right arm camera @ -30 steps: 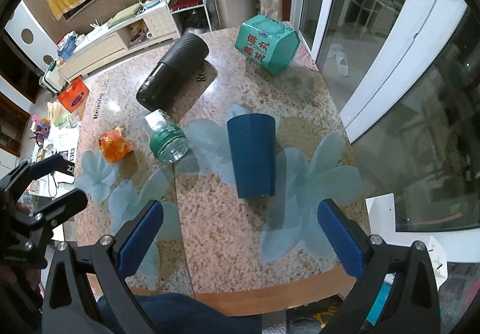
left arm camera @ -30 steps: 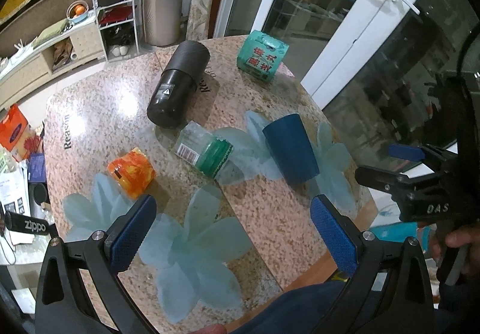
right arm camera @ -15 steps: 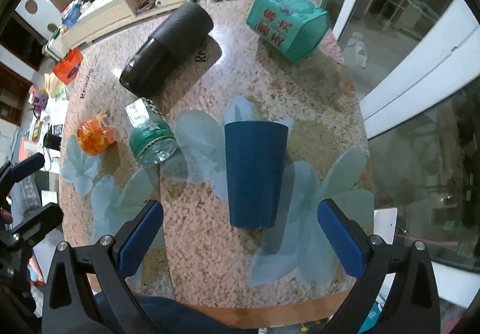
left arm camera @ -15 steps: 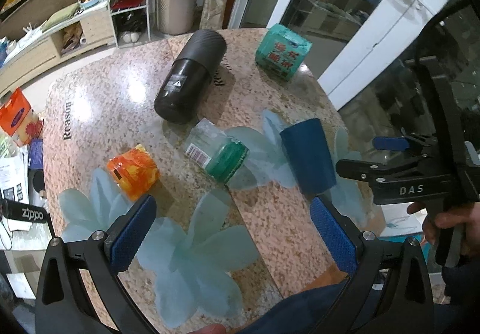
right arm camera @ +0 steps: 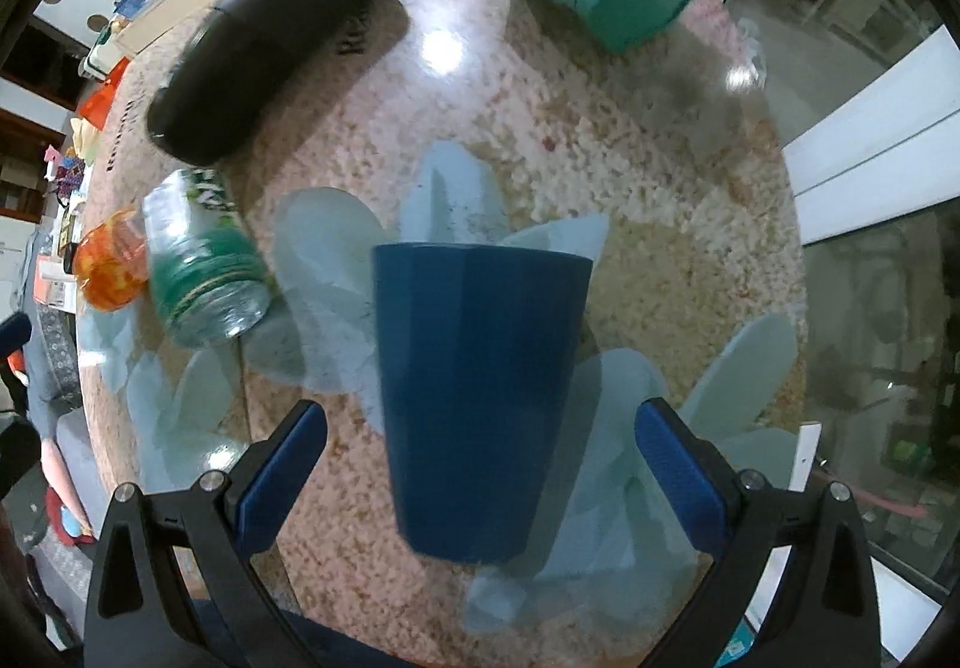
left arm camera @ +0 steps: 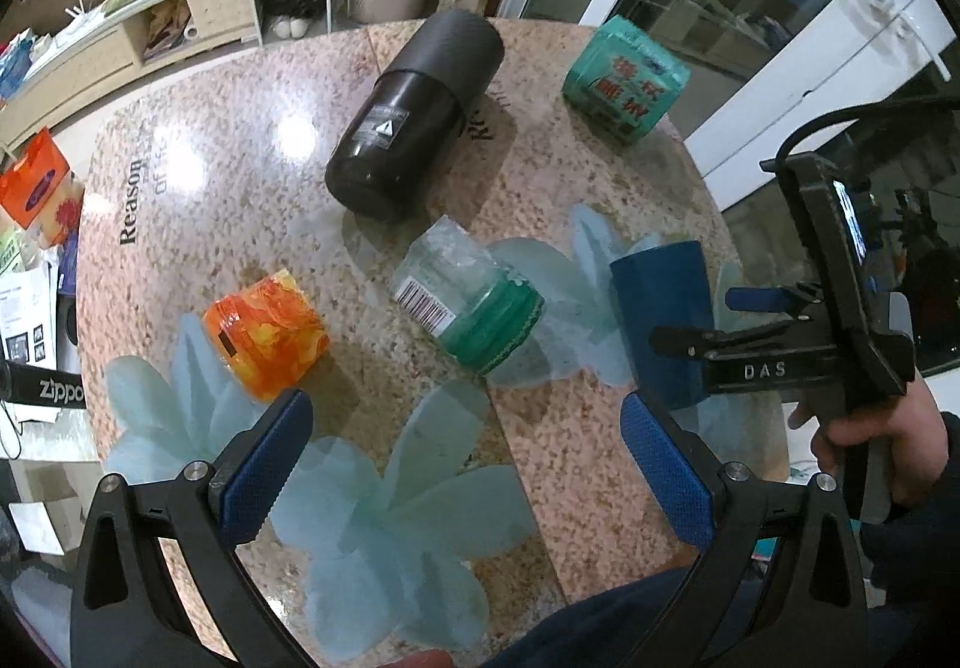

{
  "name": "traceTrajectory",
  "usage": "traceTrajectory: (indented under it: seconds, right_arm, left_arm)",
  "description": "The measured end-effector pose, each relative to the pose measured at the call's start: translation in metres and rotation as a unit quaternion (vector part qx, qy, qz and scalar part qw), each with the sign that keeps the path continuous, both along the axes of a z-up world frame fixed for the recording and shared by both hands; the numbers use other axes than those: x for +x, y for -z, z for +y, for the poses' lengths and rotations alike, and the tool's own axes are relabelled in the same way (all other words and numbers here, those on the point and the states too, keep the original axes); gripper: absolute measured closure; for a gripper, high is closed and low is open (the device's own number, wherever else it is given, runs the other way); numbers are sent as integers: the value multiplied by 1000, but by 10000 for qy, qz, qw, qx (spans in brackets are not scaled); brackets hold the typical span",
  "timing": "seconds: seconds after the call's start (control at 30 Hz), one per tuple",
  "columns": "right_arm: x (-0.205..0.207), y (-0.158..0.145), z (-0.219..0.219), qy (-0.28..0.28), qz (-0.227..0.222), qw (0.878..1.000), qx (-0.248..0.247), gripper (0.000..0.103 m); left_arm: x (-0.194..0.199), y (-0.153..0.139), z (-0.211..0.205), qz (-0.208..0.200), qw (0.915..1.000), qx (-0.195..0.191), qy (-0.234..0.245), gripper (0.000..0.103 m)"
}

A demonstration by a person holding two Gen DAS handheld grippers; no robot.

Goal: Flip cup upright
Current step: 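Move the right gripper to the blue cup and close on its base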

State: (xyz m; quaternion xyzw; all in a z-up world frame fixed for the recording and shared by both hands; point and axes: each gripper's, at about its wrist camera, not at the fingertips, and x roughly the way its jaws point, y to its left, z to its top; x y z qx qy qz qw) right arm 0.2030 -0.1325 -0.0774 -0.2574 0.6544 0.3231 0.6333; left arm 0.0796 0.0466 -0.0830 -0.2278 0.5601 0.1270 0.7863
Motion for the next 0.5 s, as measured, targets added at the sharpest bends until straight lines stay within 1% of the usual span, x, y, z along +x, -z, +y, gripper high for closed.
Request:
traceTrajectory:
  seconds: [0.1,0.3,0.43,0.47,0.5]
  right_arm:
    - [8,9,-1,70,157,9999,-12,0]
    - [5,21,-5,-176,261,9994,-173,0]
    - [5,29,-8,-34,440,9989,-185,0]
    - [5,31,-8,-29,438,9988,-221,3]
    - [4,32,-8,-61,414,9988,-253,8]
  left_arm:
    - [0,6,2,90,9999,-43,-55,0]
    - [-4,15,6,185,9995,-135,-208,0]
    - [-6,17,7,207,9993,-167,-268,0]
    - [-7,17,7,188,9993,-176,-283,0]
    - [-8,16,8,174,9992,-185,-300,0]
